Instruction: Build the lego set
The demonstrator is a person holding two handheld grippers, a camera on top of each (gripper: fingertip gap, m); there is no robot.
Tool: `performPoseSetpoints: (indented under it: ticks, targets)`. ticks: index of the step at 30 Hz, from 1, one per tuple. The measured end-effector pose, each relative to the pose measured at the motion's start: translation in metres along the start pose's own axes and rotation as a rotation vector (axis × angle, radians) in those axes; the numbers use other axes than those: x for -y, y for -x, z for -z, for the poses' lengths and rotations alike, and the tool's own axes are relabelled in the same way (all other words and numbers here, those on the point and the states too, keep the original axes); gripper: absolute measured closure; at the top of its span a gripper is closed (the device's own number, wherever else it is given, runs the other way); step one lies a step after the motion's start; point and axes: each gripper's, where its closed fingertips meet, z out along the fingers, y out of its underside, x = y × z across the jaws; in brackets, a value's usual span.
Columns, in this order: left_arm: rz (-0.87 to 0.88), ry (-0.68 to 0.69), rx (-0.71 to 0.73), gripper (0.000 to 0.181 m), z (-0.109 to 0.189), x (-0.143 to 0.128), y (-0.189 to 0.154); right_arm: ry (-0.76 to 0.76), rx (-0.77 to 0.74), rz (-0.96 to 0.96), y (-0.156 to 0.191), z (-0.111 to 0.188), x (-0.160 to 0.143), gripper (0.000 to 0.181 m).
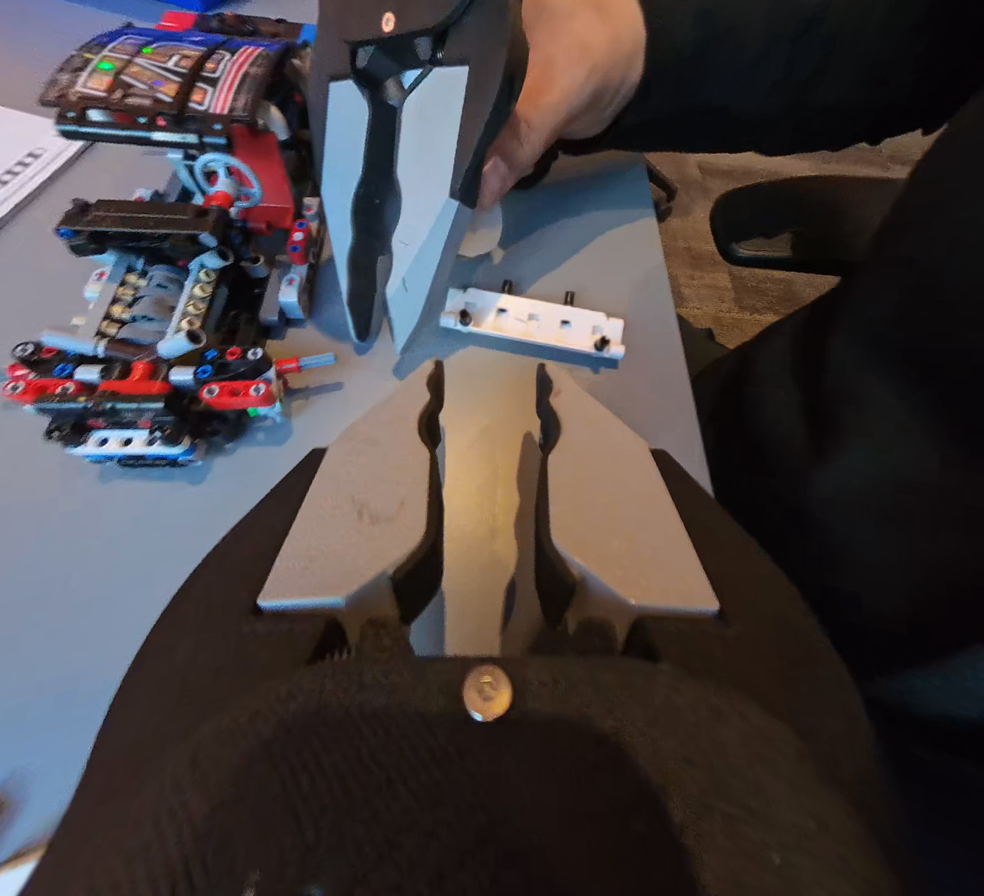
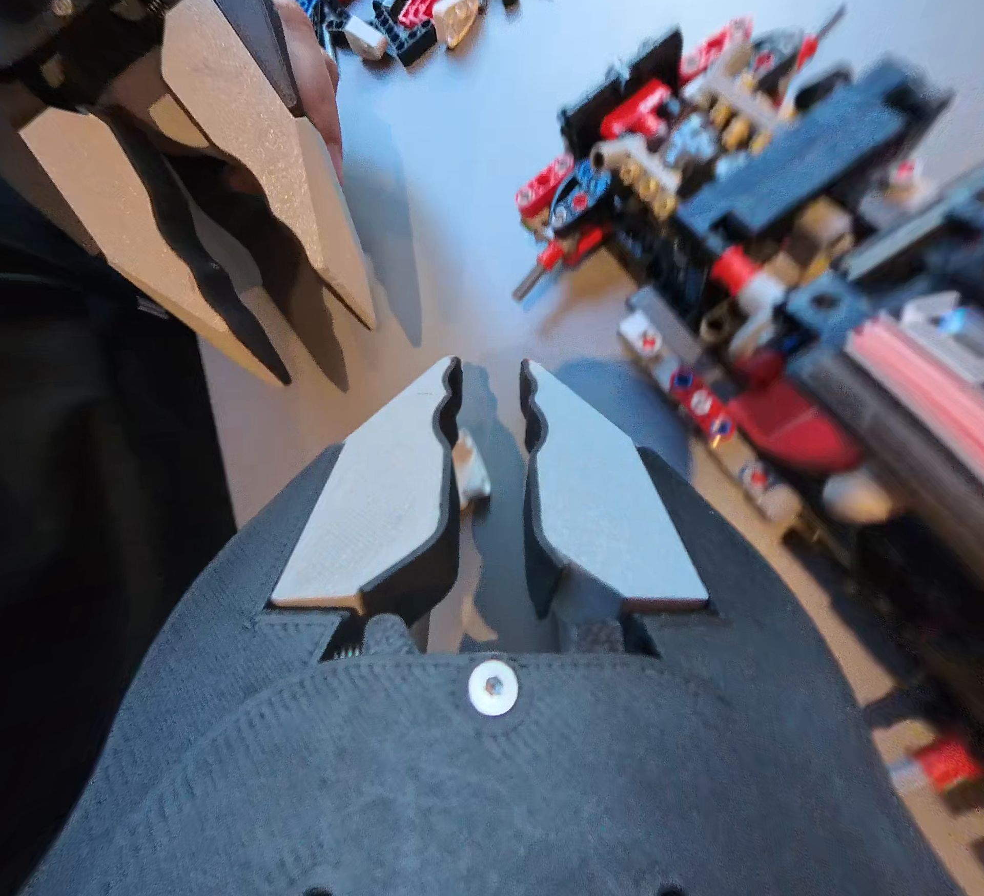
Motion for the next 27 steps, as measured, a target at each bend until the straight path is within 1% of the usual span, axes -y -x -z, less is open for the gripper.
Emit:
performPoseSetpoints:
  ticks: [2, 4, 6, 7, 9, 11, 14, 17, 20, 23, 27]
  targets:
    - [-0.015, -0.020, 0.019, 0.150, 0.007, 0.000, 0.002, -0.033, -0.009, 0.058, 0.001, 0.001, 0.018, 0.161]
    - [-0.040, -0.090, 0.046, 0.150, 0.016, 0.006, 0.003, -0.136, 0.009, 0.109, 0.013, 0.012, 0.036, 0.158]
    - [-0.057, -0.174, 0.068, 0.150, 0.026, 0.015, 0.003, -0.232, -0.010, 0.151, 0.023, 0.024, 0.043, 0.156]
    - [-0.062, -0.209, 0.084, 0.151, 0.031, 0.018, 0.004, -0.269, -0.053, 0.167, 0.024, 0.030, 0.042, 0.155]
    - [-0.067, -0.253, 0.100, 0.153, 0.036, 0.022, 0.005, -0.323, -0.188, 0.166, 0.015, 0.043, 0.035, 0.154]
    - [-0.072, -0.242, 0.102, 0.150, 0.035, 0.022, 0.005, -0.360, -0.289, 0.105, 0.007, 0.054, 0.028, 0.149]
    - [-0.106, -0.200, 0.119, 0.148, 0.031, 0.017, 0.002, -0.413, -0.322, -0.004, 0.015, 0.066, 0.021, 0.139]
    - [-0.156, -0.186, 0.145, 0.148, 0.030, 0.015, -0.001, -0.387, -0.371, -0.047, 0.024, 0.068, 0.007, 0.131]
    - [-0.191, -0.167, 0.170, 0.148, 0.027, 0.013, -0.002, -0.354, -0.445, -0.020, 0.023, 0.067, -0.008, 0.132]
    - [-0.195, -0.155, 0.181, 0.149, 0.025, 0.012, -0.001, -0.329, -0.514, 0.037, 0.006, 0.071, -0.018, 0.134]
    - [-0.163, -0.183, 0.174, 0.149, 0.026, 0.017, 0.005, -0.384, -0.543, 0.142, -0.015, 0.082, -0.007, 0.134]
